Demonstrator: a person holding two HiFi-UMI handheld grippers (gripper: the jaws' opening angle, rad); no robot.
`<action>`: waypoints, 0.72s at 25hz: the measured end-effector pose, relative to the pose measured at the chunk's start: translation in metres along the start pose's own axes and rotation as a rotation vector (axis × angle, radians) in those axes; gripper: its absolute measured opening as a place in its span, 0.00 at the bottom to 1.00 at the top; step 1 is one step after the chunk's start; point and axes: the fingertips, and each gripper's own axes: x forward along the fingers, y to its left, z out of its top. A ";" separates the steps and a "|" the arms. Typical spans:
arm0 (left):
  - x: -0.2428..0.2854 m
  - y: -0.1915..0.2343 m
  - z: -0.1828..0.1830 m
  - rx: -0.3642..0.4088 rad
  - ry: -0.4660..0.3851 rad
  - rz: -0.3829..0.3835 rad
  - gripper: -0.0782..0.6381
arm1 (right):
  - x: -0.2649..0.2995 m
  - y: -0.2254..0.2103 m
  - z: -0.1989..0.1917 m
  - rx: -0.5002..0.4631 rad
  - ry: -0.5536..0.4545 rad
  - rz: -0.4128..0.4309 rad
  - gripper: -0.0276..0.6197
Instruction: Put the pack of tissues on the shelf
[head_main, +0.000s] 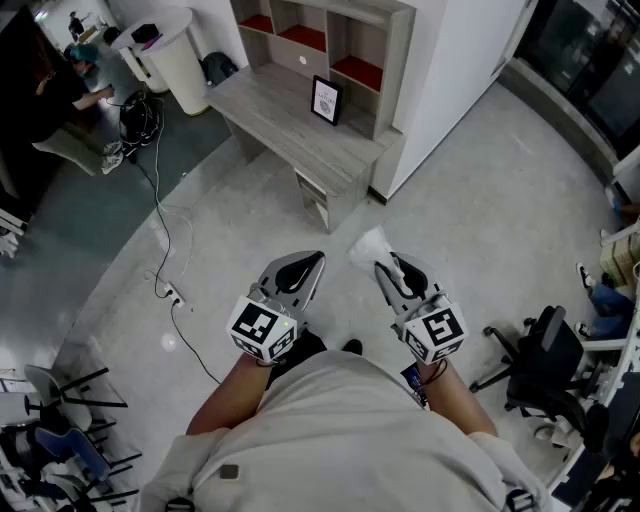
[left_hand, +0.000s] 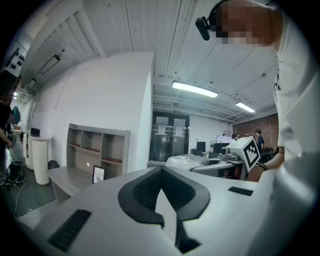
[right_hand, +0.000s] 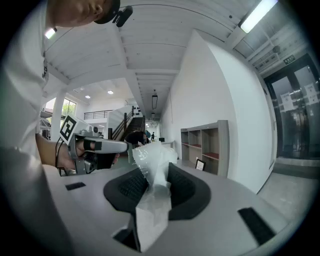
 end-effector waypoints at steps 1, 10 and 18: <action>0.001 0.000 0.000 0.000 0.000 0.000 0.13 | 0.000 0.000 0.000 0.001 0.001 0.001 0.23; 0.003 0.013 -0.002 -0.007 0.007 0.011 0.13 | 0.014 -0.005 -0.003 0.008 0.008 0.009 0.23; 0.002 0.034 -0.003 -0.019 0.003 0.023 0.13 | 0.035 -0.005 -0.002 0.006 0.015 0.011 0.23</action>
